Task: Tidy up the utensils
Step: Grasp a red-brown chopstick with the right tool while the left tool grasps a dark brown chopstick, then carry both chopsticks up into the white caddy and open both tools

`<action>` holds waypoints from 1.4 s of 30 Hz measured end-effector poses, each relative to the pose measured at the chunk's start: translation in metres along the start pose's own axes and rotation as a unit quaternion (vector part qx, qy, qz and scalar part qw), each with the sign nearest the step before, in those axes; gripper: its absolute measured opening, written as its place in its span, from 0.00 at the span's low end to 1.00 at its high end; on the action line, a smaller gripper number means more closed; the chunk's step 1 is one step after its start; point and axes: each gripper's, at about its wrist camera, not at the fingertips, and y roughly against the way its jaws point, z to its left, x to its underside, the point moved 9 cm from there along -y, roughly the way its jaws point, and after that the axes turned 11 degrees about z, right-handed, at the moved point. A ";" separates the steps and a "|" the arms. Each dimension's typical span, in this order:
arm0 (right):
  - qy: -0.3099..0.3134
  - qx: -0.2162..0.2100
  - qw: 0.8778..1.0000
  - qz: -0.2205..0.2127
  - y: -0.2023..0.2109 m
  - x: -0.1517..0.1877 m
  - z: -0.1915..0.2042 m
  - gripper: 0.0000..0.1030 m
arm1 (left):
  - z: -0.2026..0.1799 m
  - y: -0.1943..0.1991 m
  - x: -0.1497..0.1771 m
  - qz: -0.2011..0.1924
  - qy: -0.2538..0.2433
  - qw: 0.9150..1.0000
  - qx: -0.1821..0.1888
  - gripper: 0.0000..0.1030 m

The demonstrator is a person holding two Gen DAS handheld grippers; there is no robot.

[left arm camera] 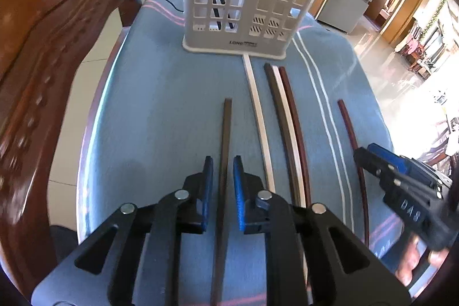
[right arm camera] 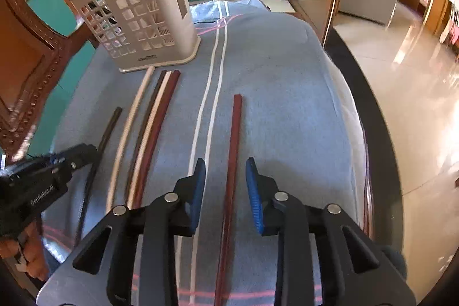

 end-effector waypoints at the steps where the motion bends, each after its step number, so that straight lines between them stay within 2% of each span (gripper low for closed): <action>1: 0.001 0.012 1.000 0.003 -0.004 -0.002 -0.001 0.28 | 0.000 -0.003 -0.002 0.004 0.001 1.000 -0.006 0.16; 5: 0.011 0.032 0.999 0.002 -0.014 -0.009 0.000 0.29 | -0.003 -0.012 -0.006 0.012 0.003 1.000 -0.027 0.16; 8: 0.014 0.032 0.999 -0.001 -0.016 -0.012 0.003 0.28 | -0.007 -0.013 -0.006 0.010 -0.008 0.999 -0.042 0.16; 9: 0.014 0.028 1.000 0.000 -0.016 -0.013 0.004 0.26 | -0.008 -0.013 -0.005 0.010 -0.011 0.999 -0.047 0.16; 11: 0.016 0.015 1.000 0.001 -0.017 -0.013 0.008 0.13 | -0.008 -0.015 -0.006 0.010 -0.014 0.998 -0.052 0.16; 13: 0.018 0.005 1.000 0.002 -0.017 -0.013 0.011 0.07 | -0.010 -0.015 -0.006 0.008 -0.020 0.998 -0.057 0.15; 15: 0.012 -0.027 1.000 0.005 -0.016 -0.011 0.016 0.06 | -0.015 -0.015 -0.006 0.009 -0.026 0.998 -0.056 0.07; 17: 0.007 -0.044 0.999 -0.003 -0.008 -0.011 0.019 0.06 | -0.017 -0.015 -0.005 0.009 -0.021 0.999 -0.049 0.07; 23: 0.022 -0.066 0.995 -0.070 0.054 -0.021 0.024 0.06 | -0.028 0.040 -0.014 -0.057 -0.030 0.997 -0.038 0.07; 33: 0.058 -0.102 0.977 -0.180 0.171 -0.027 0.032 0.06 | -0.033 0.154 -0.017 -0.170 -0.032 0.985 0.002 0.07; 39: 0.049 -0.133 0.954 -0.265 0.240 -0.064 0.034 0.06 | -0.022 0.203 -0.032 -0.221 -0.024 0.975 0.008 0.07; 42: 0.038 -0.132 0.934 -0.331 0.279 -0.096 0.039 0.06 | -0.014 0.219 -0.044 -0.236 -0.020 0.971 0.002 0.07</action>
